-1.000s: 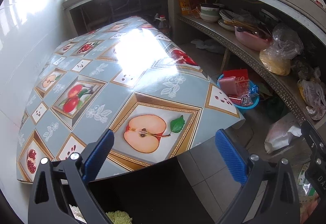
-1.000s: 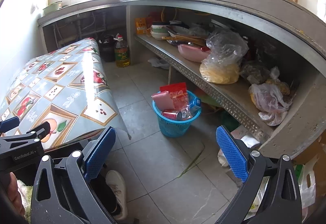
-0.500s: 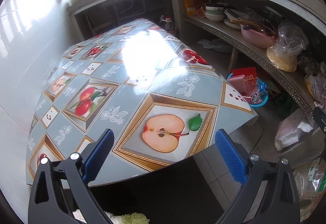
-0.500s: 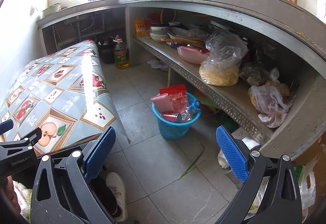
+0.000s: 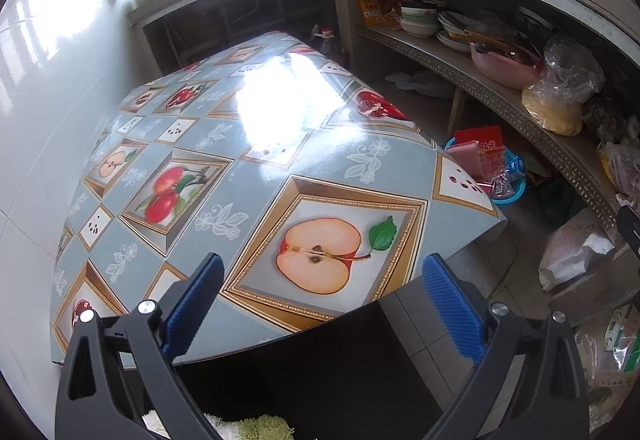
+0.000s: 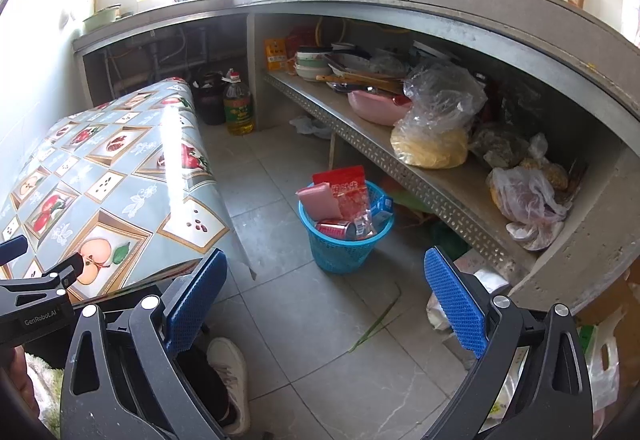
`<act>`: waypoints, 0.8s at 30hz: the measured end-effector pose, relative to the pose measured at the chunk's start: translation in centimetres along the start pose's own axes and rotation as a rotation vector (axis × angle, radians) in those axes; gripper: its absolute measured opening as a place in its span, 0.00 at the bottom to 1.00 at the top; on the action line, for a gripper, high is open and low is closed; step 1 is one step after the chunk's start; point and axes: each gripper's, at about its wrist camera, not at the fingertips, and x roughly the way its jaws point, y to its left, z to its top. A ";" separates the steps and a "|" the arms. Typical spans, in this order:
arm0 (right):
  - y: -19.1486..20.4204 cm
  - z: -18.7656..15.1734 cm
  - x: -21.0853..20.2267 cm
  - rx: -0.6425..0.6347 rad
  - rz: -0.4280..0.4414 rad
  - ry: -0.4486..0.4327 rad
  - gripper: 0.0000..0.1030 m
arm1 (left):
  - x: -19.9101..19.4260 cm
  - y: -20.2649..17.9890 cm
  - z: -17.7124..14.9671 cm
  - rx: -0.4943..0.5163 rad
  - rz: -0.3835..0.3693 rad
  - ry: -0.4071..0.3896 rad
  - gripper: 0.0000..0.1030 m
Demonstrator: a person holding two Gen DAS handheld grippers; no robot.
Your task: Collect trash
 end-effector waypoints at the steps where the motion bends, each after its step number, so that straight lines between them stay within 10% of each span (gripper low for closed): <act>1: 0.0 0.0 0.0 0.000 0.000 0.000 0.92 | 0.0 0.0 0.0 -0.001 -0.001 0.002 0.94; 24: 0.2 -0.1 -0.1 -0.009 -0.003 -0.004 0.92 | 0.1 0.0 0.0 0.000 -0.009 0.011 0.94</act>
